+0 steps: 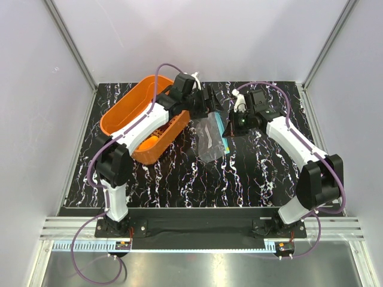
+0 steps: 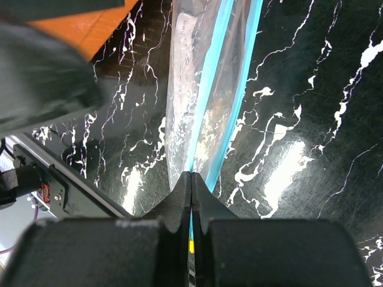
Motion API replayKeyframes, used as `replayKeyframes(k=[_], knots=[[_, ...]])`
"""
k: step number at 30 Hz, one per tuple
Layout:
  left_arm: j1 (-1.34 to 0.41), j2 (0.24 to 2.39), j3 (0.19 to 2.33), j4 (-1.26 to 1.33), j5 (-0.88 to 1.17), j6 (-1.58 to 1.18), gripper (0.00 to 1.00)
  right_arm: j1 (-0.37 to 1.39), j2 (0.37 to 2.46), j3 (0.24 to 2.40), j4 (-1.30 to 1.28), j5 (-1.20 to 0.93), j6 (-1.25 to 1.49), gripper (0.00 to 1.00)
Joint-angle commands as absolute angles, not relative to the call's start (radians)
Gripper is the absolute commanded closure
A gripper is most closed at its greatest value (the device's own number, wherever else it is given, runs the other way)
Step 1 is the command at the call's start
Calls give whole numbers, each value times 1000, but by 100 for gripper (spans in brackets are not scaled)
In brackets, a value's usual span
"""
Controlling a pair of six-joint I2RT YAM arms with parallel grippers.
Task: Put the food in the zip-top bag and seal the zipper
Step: Pick up the zipper food storage bag at the center of the board.
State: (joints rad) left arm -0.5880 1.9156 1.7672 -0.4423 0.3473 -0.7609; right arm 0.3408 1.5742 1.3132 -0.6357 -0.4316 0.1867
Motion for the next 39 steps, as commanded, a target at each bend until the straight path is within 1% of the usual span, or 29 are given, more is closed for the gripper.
replayKeyframes(k=[1, 3, 4, 6, 7, 11, 14, 16, 17, 20, 21, 23, 24, 25, 26, 27, 28, 29, 33, 35, 39], knots=[[-592, 1928, 1770, -503, 308, -792, 10, 356, 1532, 1342, -638, -399, 167, 100], [-594, 1921, 1738, -494, 313, -792, 15, 360, 1531, 1344, -640, -391, 166, 100], [-594, 1918, 1723, -488, 316, -793, 16, 365, 1531, 1345, -640, -390, 166, 100], [-595, 1911, 1706, -492, 310, -793, 16, 370, 1534, 1345, -644, -382, 163, 100], [-597, 1913, 1709, -502, 296, -789, 14, 374, 1534, 1345, -643, -379, 161, 100], [-606, 1942, 1746, -554, 287, -772, 11, 394, 1532, 1350, -644, -359, 156, 100], [-614, 1963, 1758, -580, 290, -772, 12, 411, 1535, 1359, -649, -347, 152, 100], [-617, 1967, 1753, -591, 284, -764, 15, 419, 1534, 1368, -655, -338, 144, 100], [-618, 1965, 1746, -589, 285, -761, 20, 422, 1532, 1370, -657, -333, 143, 100], [-615, 1956, 1712, -585, 293, -758, 29, 431, 1528, 1373, -657, -328, 140, 100], [-615, 1953, 1703, -565, 302, -756, 38, 434, 1528, 1374, -660, -328, 138, 100], [-615, 1954, 1689, -551, 328, -761, 50, 437, 1529, 1374, -660, -327, 135, 100], [-615, 1953, 1681, -536, 336, -762, 59, 439, 1529, 1376, -661, -325, 133, 100], [-614, 1951, 1677, -531, 345, -762, 71, 439, 1529, 1376, -661, -327, 132, 100], [-615, 1950, 1674, -523, 347, -759, 79, 439, 1529, 1376, -666, -325, 132, 98], [-612, 1944, 1666, -512, 347, -756, 84, 440, 1528, 1376, -666, -327, 133, 93], [-612, 1941, 1661, -506, 347, -753, 95, 439, 1528, 1376, -666, -328, 132, 83], [-609, 1936, 1655, -497, 350, -752, 99, 439, 1526, 1377, -664, -330, 130, 80], [-601, 1902, 1597, -433, 376, -747, 100, 437, 1520, 1390, -660, -313, 135, 69], [-600, 1884, 1557, -413, 390, -741, 100, 436, 1522, 1400, -658, -310, 140, 66], [-597, 1846, 1503, -368, 387, -738, 100, 417, 1560, 1454, -689, -284, 190, 65]])
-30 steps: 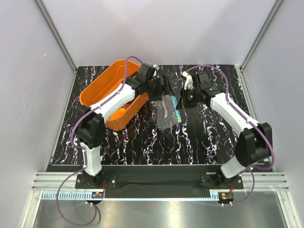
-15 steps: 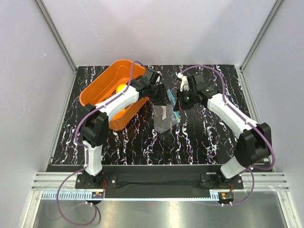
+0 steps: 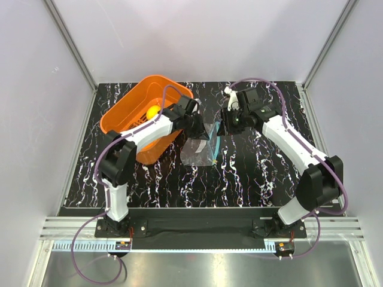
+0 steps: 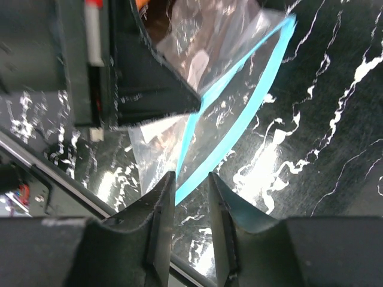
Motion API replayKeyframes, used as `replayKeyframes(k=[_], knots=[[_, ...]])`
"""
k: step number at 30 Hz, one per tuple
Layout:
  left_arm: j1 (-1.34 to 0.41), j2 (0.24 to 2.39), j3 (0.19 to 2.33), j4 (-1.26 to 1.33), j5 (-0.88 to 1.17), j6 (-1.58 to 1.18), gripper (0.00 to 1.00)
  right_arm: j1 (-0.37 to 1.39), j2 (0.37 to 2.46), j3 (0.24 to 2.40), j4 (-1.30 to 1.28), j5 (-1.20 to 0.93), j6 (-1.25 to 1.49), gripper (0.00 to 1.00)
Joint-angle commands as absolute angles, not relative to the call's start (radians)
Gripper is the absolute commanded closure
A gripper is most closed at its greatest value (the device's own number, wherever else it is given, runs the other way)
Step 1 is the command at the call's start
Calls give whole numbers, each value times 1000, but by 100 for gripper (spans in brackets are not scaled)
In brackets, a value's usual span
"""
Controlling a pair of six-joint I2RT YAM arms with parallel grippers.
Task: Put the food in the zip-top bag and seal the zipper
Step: Pick up the zipper food storage bag at the center of the board.
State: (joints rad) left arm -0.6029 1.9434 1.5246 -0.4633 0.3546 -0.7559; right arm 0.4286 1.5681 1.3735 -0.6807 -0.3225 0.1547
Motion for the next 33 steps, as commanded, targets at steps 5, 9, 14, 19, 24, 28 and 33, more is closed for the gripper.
replayKeyframes(k=[5, 9, 14, 19, 24, 28, 33], knots=[[-586, 1816, 1477, -333, 387, -749, 100, 351, 1637, 1471, -727, -365, 239, 61], [-577, 1799, 1468, -315, 397, -762, 100, 331, 1641, 1430, -684, -417, 285, 55], [-572, 1786, 1462, -293, 410, -776, 100, 330, 1670, 1422, -666, -477, 307, 48], [-571, 1789, 1463, -278, 420, -787, 100, 330, 1680, 1404, -624, -534, 327, 45], [-569, 1781, 1462, -267, 422, -795, 100, 330, 1720, 1413, -646, -528, 325, 52], [-565, 1776, 1463, -253, 423, -804, 100, 333, 1726, 1407, -641, -529, 334, 68], [-565, 1784, 1480, -262, 430, -785, 100, 331, 1732, 1495, -779, -315, 301, 100]])
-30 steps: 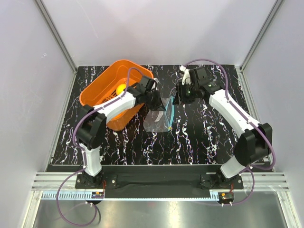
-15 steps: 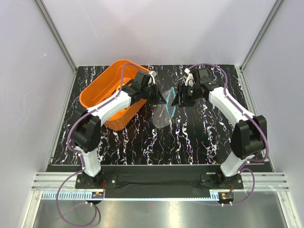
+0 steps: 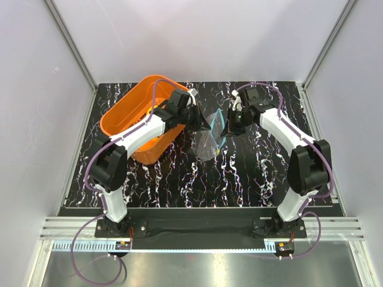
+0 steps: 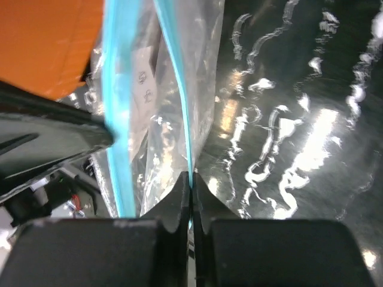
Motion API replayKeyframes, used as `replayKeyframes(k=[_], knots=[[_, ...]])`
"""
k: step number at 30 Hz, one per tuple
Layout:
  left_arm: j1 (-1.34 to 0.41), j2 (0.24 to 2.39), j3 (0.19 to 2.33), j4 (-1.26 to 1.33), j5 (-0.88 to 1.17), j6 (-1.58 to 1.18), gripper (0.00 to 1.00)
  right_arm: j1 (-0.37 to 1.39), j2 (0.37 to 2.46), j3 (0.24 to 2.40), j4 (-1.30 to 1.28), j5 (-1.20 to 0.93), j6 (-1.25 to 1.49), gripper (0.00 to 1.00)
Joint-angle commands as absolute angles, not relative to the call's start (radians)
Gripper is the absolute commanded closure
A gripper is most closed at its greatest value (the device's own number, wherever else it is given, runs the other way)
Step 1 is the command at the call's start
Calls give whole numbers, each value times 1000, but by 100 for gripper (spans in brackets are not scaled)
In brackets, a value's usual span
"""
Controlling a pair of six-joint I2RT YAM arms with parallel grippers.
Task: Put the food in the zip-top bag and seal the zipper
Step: Pick up the zipper food storage bag at the center of the board.
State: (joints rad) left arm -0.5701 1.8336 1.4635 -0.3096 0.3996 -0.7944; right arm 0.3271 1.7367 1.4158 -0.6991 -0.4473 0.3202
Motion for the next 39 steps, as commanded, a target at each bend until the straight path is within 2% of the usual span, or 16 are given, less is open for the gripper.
replayKeyframes(k=[1, 4, 7, 11, 13, 16, 17, 20, 21, 25, 26, 27, 29, 32, 35, 39], knots=[[-565, 1786, 1494, -271, 426, -776, 100, 331, 1732, 1514, -807, -269, 296, 100], [-565, 1795, 1525, -304, 426, -718, 91, 331, 1727, 1577, -894, -128, 291, 100], [-572, 1786, 1542, -302, 426, -667, 62, 334, 1712, 1609, -942, -48, 302, 100], [-594, 1779, 1592, -314, 410, -583, 40, 333, 1663, 1612, -959, -5, 348, 100], [-604, 1781, 1611, -316, 407, -568, 35, 333, 1655, 1614, -966, 24, 356, 100], [-615, 1775, 1640, -311, 379, -551, 16, 333, 1629, 1611, -969, 55, 376, 100], [-617, 1763, 1641, -313, 345, -548, 1, 333, 1618, 1605, -969, 63, 402, 100], [-603, 1640, 1525, -196, 143, -647, 1, 333, 1572, 1562, -939, 81, 466, 100], [-591, 1599, 1376, -130, 94, -685, 1, 331, 1566, 1551, -928, 48, 454, 100], [-474, 1485, 1059, 312, 239, -863, 1, 334, 1575, 1542, -948, 37, 472, 100], [-471, 1500, 1078, 281, 256, -873, 1, 333, 1577, 1539, -942, 31, 457, 100], [-475, 1525, 1239, 177, 273, -815, 1, 334, 1577, 1539, -937, 28, 450, 100], [-555, 1617, 1414, -136, 236, -584, 1, 336, 1580, 1543, -942, 38, 445, 100], [-644, 1677, 1561, -183, 186, -489, 1, 342, 1603, 1569, -960, 52, 445, 100], [-673, 1707, 1592, -135, 230, -517, 18, 342, 1618, 1598, -977, 61, 462, 100], [-699, 1741, 1614, -150, 279, -518, 33, 342, 1623, 1620, -980, 58, 469, 100]])
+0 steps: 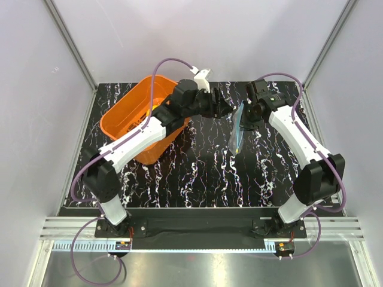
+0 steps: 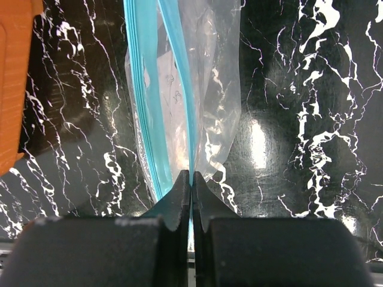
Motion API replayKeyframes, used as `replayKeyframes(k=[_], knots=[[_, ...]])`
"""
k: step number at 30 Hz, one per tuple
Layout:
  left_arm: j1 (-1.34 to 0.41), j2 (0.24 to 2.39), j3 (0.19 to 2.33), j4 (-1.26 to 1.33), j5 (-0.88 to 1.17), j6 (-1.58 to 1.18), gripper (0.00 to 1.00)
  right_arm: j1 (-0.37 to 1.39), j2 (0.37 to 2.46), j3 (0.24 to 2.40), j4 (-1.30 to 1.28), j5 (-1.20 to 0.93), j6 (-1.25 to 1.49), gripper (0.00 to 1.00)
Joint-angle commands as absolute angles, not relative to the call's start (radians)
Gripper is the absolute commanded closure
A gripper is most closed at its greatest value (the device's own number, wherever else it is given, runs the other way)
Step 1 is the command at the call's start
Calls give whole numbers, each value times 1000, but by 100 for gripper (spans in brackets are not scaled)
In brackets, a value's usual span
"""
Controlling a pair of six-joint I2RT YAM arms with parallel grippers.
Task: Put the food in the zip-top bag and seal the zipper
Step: Pick up the zipper food storage bag at the center of the board, then open the zipper of the food storage bag.
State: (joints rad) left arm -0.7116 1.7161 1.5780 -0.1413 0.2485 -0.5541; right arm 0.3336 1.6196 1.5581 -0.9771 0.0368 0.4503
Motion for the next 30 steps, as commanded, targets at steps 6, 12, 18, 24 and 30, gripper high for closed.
replayKeyframes(k=[6, 12, 18, 24, 30], knots=[[-727, 1785, 1652, -172, 290, -541, 59, 342, 1621, 1621, -982, 48, 482, 100], [-735, 1833, 1675, -192, 313, -566, 80, 342, 1615, 1620, -980, 35, 489, 100], [-739, 1856, 1689, -161, 337, -600, 79, 344, 1611, 1609, -971, 25, 497, 100], [-745, 1884, 1693, -147, 347, -634, 67, 344, 1614, 1620, -969, 18, 494, 100], [-749, 1917, 1720, -147, 354, -644, 61, 344, 1608, 1614, -966, 14, 495, 100]])
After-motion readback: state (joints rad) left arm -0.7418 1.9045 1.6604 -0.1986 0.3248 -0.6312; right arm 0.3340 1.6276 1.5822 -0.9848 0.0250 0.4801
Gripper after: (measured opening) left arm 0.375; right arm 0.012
